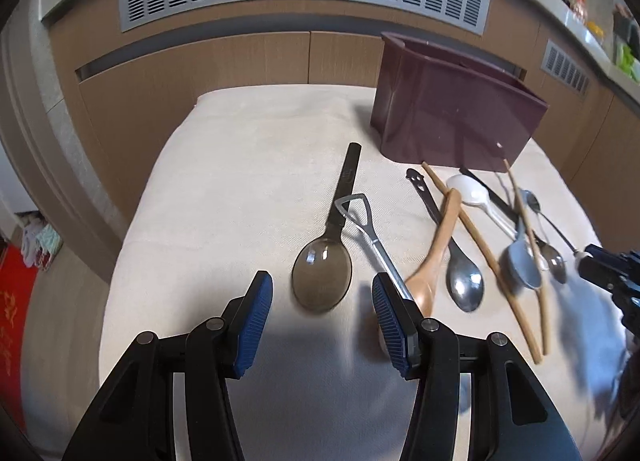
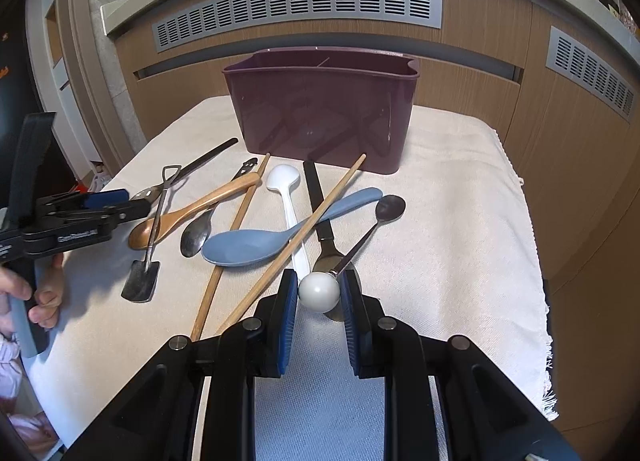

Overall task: Organize utensils
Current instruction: 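Grasp the dark-handled metal spoon with the left gripper while the right holds the ball spoon, then lift both held spoons up toward the maroon caddy, then lower both spoons into the caddy compartments and open both grippers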

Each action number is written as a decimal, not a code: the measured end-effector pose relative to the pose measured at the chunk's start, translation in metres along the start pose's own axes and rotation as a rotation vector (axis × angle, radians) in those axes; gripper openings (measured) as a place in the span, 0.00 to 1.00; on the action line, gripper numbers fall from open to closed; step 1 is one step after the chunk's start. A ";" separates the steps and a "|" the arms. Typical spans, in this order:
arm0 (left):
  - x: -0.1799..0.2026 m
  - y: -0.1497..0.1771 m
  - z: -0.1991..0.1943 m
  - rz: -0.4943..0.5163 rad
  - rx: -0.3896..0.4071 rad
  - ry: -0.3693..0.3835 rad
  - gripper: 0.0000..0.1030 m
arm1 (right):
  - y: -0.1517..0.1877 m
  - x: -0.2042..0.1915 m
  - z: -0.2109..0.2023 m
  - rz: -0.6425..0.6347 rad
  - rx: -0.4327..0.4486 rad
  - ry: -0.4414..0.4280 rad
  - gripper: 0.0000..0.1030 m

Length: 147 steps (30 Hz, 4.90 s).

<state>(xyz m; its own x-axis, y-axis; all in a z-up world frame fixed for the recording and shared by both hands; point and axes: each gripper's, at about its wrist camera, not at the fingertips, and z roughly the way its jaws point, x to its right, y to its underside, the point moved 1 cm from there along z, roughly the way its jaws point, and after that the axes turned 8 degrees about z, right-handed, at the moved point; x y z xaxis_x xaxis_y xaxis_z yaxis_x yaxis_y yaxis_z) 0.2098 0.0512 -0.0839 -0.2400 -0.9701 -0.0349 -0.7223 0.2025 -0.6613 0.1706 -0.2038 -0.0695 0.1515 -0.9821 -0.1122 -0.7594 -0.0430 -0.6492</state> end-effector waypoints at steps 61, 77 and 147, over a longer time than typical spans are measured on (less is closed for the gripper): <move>0.040 0.006 -0.063 0.127 0.022 0.094 0.12 | -0.009 -0.023 -0.090 -0.060 0.153 -0.048 0.20; 0.075 -0.102 -0.203 0.105 0.547 0.130 0.12 | -0.114 -0.032 -0.196 -0.069 0.405 -0.167 0.20; 0.090 -0.217 0.022 -0.004 0.740 -0.101 0.13 | -0.183 0.064 0.022 0.136 0.227 -0.225 0.20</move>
<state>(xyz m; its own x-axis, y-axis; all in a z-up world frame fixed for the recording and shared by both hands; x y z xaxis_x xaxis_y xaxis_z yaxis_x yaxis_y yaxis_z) 0.3592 -0.0828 0.0394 -0.1523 -0.9854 -0.0767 -0.0888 0.0909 -0.9919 0.3333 -0.2552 0.0251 0.2131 -0.9099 -0.3558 -0.6260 0.1524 -0.7648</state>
